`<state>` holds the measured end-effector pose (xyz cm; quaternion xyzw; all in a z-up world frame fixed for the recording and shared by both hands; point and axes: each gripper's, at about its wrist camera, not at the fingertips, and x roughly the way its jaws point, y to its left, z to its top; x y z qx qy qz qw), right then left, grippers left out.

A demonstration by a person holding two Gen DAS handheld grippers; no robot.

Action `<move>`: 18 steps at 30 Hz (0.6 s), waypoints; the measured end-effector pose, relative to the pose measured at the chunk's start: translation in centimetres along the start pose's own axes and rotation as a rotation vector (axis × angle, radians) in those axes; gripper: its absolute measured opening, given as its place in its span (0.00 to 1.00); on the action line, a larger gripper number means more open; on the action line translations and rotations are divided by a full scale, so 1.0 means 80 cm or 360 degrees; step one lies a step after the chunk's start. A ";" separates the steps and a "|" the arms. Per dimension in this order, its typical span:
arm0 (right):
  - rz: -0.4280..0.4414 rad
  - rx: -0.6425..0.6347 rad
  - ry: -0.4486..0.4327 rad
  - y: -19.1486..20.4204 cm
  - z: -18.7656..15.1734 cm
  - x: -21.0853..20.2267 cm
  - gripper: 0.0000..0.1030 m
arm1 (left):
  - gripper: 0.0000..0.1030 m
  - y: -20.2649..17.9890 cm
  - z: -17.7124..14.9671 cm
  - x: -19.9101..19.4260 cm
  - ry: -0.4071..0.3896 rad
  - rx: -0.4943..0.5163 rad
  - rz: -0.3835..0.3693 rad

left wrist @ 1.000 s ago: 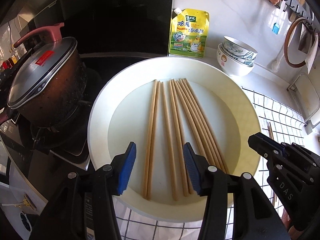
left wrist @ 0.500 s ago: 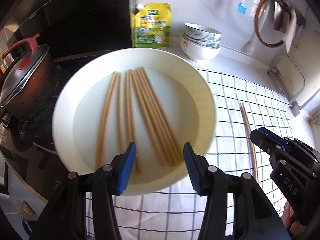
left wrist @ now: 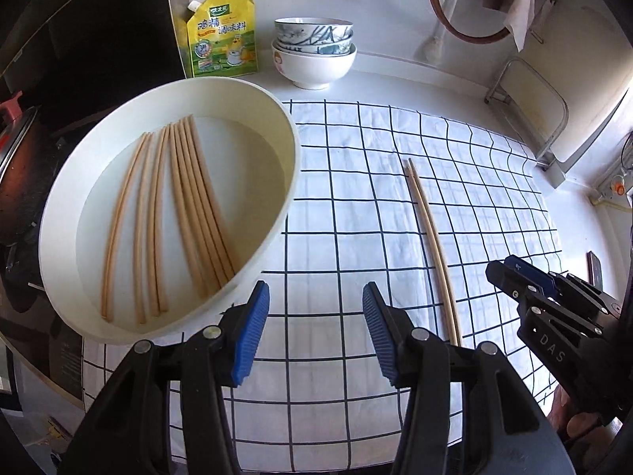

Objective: Organize utensils
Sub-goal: 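Move both open tools from the basin to the last two chopsticks on the cloth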

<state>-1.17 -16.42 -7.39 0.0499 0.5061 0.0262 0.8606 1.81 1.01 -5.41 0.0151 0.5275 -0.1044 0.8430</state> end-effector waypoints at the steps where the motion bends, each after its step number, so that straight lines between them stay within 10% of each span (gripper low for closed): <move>1: -0.0007 -0.0007 0.0010 -0.004 -0.004 0.004 0.26 | 0.48 -0.005 -0.002 0.003 0.0012 0.0008 0.0002; 5: -0.0011 -0.0009 0.0050 -0.018 -0.016 0.021 0.28 | 0.68 -0.013 -0.007 0.009 0.0015 0.0016 0.0026; 18: 0.0045 -0.0059 0.0073 -0.013 -0.016 0.060 0.28 | 0.69 -0.023 -0.017 0.025 0.0061 0.0030 0.0077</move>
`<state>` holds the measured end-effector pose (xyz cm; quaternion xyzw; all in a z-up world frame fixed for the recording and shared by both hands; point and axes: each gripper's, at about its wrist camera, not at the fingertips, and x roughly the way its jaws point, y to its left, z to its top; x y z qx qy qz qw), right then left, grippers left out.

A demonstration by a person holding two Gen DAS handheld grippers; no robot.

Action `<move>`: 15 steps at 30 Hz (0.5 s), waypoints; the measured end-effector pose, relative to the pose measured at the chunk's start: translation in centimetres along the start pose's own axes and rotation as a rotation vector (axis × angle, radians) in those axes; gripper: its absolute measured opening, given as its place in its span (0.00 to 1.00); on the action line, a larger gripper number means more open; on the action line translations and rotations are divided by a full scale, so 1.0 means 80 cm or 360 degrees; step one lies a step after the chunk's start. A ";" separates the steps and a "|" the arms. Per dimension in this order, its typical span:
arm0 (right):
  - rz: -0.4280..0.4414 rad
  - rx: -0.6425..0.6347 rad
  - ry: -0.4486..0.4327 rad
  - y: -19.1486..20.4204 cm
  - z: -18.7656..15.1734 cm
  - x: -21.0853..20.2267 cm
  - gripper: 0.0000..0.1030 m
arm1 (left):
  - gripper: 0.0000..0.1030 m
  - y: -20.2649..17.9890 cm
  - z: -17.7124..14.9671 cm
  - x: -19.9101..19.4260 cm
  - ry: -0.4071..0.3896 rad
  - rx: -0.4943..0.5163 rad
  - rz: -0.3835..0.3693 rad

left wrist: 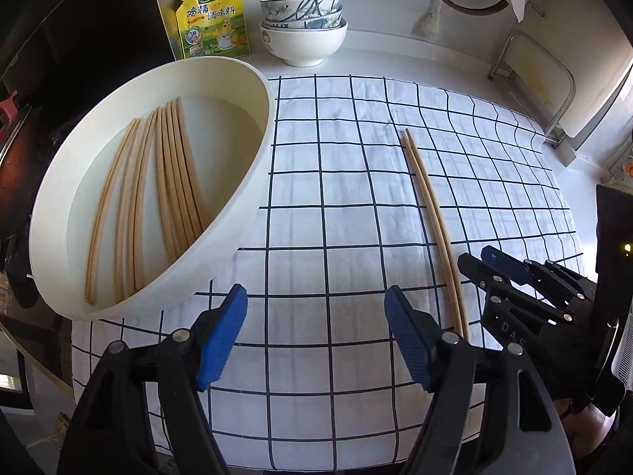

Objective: Organize utensils
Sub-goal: 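Move both open tools from the basin to the last two chopsticks on the cloth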

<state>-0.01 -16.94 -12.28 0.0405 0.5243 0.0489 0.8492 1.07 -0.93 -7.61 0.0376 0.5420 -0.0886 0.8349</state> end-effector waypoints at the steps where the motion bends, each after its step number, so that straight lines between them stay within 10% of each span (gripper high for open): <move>1: -0.0003 -0.0004 0.0002 0.001 0.001 0.002 0.28 | 0.69 0.001 0.000 0.000 0.0002 -0.0003 0.0002; 15: -0.0021 -0.0129 0.0029 0.013 0.000 0.013 0.28 | 0.70 -0.005 0.002 0.005 -0.0003 -0.0045 0.0010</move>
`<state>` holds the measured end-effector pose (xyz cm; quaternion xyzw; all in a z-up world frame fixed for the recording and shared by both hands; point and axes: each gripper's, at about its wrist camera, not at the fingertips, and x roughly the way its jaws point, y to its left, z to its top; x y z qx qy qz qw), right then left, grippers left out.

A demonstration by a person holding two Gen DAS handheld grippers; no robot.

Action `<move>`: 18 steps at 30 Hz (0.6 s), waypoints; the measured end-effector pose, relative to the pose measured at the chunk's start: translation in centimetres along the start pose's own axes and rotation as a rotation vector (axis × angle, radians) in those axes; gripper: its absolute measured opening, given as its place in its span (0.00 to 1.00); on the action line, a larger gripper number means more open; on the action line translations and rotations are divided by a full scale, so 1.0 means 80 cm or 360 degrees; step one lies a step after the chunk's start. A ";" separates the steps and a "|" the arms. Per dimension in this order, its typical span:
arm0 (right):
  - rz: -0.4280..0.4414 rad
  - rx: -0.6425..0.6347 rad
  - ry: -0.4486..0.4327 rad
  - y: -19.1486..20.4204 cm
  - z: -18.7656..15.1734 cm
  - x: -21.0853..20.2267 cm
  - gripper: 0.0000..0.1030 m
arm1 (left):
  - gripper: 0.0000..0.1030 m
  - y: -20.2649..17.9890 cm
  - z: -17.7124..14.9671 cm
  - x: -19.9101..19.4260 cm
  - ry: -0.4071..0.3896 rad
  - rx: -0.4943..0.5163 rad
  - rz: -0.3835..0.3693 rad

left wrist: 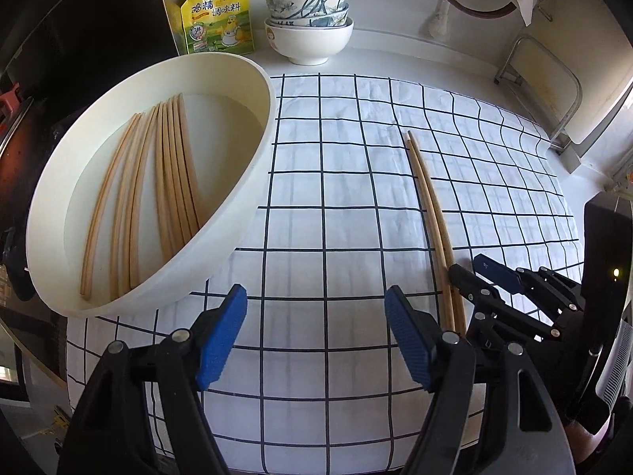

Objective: Organize utensils
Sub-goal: 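Move both open tools from the basin to the last two chopsticks on the cloth, then close the left tool on one chopstick while the right tool grasps the other chopstick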

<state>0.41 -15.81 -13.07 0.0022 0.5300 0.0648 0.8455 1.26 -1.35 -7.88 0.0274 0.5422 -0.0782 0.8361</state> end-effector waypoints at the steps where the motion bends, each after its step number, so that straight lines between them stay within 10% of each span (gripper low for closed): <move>1: -0.0006 -0.0018 -0.0001 0.002 0.000 0.000 0.28 | 0.71 -0.001 0.000 0.000 -0.0003 -0.0003 0.0001; 5: -0.0015 -0.0042 -0.0008 0.000 -0.001 -0.001 0.08 | 0.76 -0.004 0.002 0.001 -0.0016 -0.0005 0.0006; 18: -0.0057 0.0070 -0.0036 -0.053 -0.022 -0.017 0.06 | 0.84 -0.046 0.010 0.015 -0.0040 0.0011 -0.0041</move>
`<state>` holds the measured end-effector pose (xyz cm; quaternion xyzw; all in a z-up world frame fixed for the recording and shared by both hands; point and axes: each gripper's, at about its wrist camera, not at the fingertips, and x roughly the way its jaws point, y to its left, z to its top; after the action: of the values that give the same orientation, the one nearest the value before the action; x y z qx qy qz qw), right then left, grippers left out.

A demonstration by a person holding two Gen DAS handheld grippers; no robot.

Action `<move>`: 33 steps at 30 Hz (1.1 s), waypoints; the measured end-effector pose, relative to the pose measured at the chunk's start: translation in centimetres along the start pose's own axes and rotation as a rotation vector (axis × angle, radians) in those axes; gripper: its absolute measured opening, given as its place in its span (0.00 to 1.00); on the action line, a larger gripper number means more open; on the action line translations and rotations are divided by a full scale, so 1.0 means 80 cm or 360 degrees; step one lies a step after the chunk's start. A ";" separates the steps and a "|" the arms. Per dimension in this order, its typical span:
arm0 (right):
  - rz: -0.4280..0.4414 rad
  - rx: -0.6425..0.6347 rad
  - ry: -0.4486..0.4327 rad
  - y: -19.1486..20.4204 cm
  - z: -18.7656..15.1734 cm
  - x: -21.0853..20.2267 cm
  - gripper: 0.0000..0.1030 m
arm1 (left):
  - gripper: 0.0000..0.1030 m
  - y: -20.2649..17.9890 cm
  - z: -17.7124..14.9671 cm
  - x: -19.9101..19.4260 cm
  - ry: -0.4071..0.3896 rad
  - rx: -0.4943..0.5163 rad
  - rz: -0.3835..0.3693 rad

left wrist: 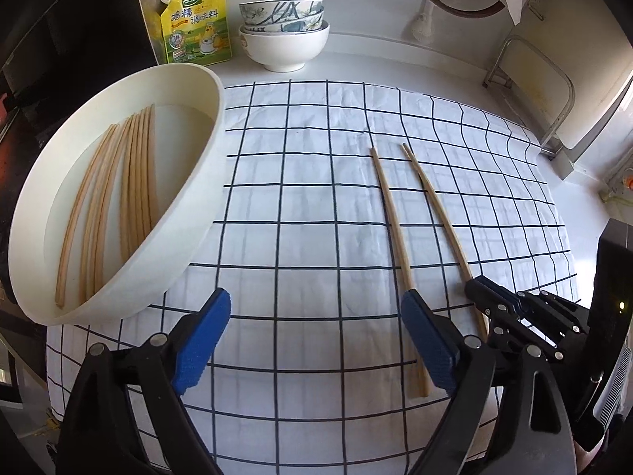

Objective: Organize utensils
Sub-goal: 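Close the left tool on one chopstick while the right tool grasps the other chopstick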

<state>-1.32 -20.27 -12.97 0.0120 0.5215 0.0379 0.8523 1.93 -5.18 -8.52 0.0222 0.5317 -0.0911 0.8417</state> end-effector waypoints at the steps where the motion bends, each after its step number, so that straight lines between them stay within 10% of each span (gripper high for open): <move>1: -0.0011 0.0013 -0.0003 -0.007 -0.002 -0.002 0.06 | 0.84 -0.006 0.001 0.003 -0.0003 0.0011 0.0001; 27: -0.0101 -0.0035 -0.0082 -0.046 0.015 0.006 0.18 | 0.83 -0.048 0.003 0.086 0.0072 -0.0083 0.0149; 33: -0.0087 -0.0067 -0.0097 -0.043 0.017 0.008 0.11 | 0.36 -0.063 0.001 0.075 0.0023 0.0000 0.0095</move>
<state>0.34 -23.61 -13.17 -0.0189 0.4944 0.0253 0.8687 3.62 -10.93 -13.61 0.0386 0.5368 -0.0659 0.8403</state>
